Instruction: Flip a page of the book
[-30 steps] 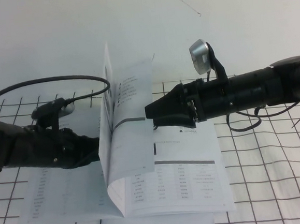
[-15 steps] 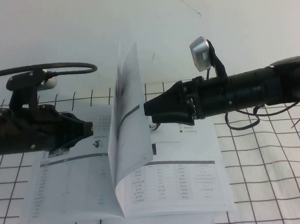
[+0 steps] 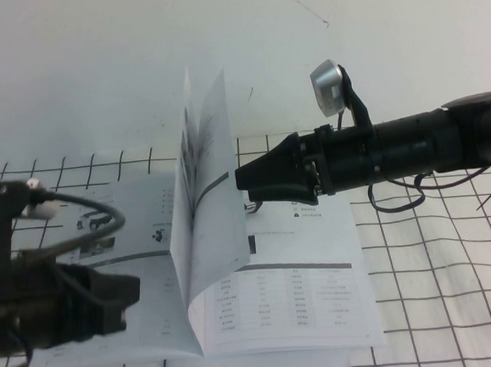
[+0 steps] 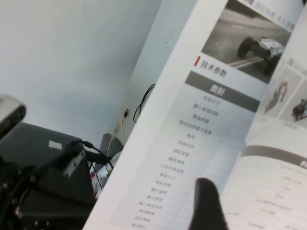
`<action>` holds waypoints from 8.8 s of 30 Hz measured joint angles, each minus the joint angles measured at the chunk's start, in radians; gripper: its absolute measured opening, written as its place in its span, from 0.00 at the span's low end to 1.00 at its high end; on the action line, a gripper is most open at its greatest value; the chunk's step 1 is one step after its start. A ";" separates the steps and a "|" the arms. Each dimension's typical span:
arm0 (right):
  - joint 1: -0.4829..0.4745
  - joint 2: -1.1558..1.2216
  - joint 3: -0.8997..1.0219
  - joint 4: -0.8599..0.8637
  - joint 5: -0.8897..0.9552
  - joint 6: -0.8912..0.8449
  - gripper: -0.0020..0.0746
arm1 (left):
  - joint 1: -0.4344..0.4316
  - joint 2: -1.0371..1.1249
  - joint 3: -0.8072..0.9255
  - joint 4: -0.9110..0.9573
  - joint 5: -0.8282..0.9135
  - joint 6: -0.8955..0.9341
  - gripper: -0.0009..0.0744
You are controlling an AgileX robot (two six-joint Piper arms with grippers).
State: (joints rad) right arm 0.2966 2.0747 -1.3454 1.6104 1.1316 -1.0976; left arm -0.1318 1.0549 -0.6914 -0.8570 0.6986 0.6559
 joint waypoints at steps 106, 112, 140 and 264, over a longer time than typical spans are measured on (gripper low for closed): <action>0.050 0.061 0.000 -0.701 -0.208 0.138 0.03 | -0.336 0.552 0.172 -0.884 -0.659 0.607 0.01; 0.050 0.061 0.000 -0.760 -0.208 0.165 0.03 | -0.330 0.591 0.160 -0.884 -0.617 0.607 0.01; 0.056 0.061 0.000 -0.752 -0.194 0.188 0.03 | -0.334 0.438 0.031 -0.872 -0.599 0.616 0.01; -0.011 -1.808 0.974 -1.511 -0.593 0.763 0.03 | -0.226 -0.575 0.140 0.155 -0.467 0.010 0.01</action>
State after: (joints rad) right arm 0.2855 0.2665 -0.3718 0.0991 0.5391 -0.3349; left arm -0.3582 0.4802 -0.5516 -0.7019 0.2314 0.6656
